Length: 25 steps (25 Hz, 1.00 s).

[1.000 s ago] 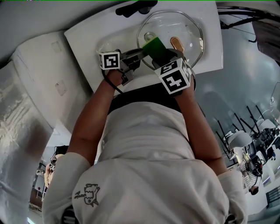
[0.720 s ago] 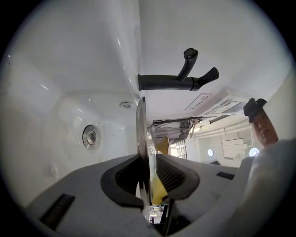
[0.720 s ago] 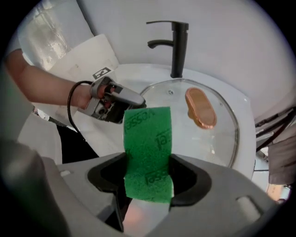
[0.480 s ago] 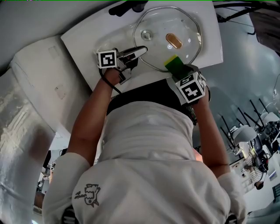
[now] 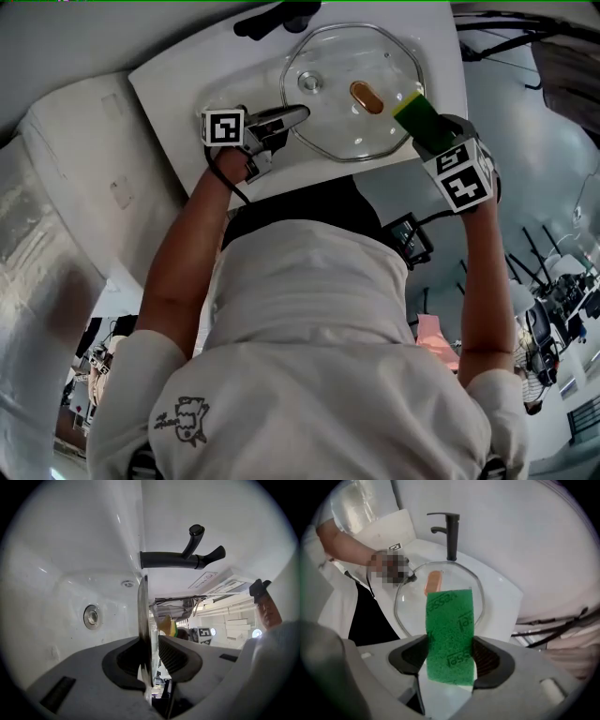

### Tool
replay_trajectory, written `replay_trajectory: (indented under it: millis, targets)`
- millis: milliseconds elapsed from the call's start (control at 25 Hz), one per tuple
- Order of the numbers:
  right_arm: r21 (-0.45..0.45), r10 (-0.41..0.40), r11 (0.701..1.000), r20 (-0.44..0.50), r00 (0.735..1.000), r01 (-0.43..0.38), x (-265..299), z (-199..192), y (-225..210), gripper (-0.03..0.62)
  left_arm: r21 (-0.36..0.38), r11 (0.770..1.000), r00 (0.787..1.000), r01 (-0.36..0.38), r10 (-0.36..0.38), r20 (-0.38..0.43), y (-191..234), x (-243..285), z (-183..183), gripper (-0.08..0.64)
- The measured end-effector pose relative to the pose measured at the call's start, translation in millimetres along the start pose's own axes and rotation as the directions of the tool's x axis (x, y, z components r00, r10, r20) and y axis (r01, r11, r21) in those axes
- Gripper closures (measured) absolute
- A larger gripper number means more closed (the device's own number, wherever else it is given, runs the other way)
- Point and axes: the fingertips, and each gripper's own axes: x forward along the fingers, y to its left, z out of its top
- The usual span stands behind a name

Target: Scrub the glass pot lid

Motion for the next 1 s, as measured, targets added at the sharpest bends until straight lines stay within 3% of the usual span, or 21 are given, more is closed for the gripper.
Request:
replay_trajectory:
  millis: [80, 160, 320, 480, 680, 800, 880, 1000]
  targets:
    - [-0.111, -0.004, 0.994, 0.017, 1.000, 0.005, -6.4, 27.4, -21.7, 0.302, -0.007, 1.000, 1.000, -0.006, 0.006, -0.002, -0.2, 0.3, -0.7, 0.462]
    - [-0.254, 0.003, 0.967, 0.022, 1.000, 0.003, -5.9, 62.7, -35.2, 0.302, -0.008, 1.000, 1.000, -0.008, 0.008, -0.003, 0.9, -0.3, -0.6, 0.460]
    - [-0.500, 0.051, 0.865, 0.016, 0.999, -0.036, 8.4, 128.1, -32.7, 0.302, -0.002, 1.000, 1.000, -0.009, 0.009, -0.004, 1.6, -0.7, -1.2, 0.459]
    - [-0.704, 0.131, 0.701, -0.033, 0.991, -0.116, 31.1, 167.9, 2.8, 0.302, 0.004, 1.000, 1.000, -0.011, 0.011, -0.001, 2.1, -1.7, -0.4, 0.457]
    - [-0.881, 0.187, 0.429, -0.133, 0.973, -0.202, 52.6, 195.3, 49.2, 0.303, 0.010, 1.000, 0.999, -0.021, 0.020, 0.035, 2.3, -1.3, 2.0, 0.456]
    - [-0.932, 0.154, 0.269, -0.208, 0.966, -0.243, 62.7, 191.5, 70.3, 0.304, 0.014, 1.000, 0.999, -0.024, 0.023, 0.038, 2.4, -1.4, 0.7, 0.456]
    - [-0.944, 0.132, 0.199, -0.241, 0.961, -0.264, 67.7, 189.0, 76.8, 0.304, 0.021, 0.999, 0.999, -0.027, 0.027, 0.039, 3.0, -2.2, 0.2, 0.454]
    - [-0.943, 0.126, 0.167, -0.269, 0.955, -0.288, 70.9, 189.6, 79.3, 0.307, 0.033, 0.999, 0.998, -0.033, 0.032, 0.049, 3.3, -3.6, 0.8, 0.453]
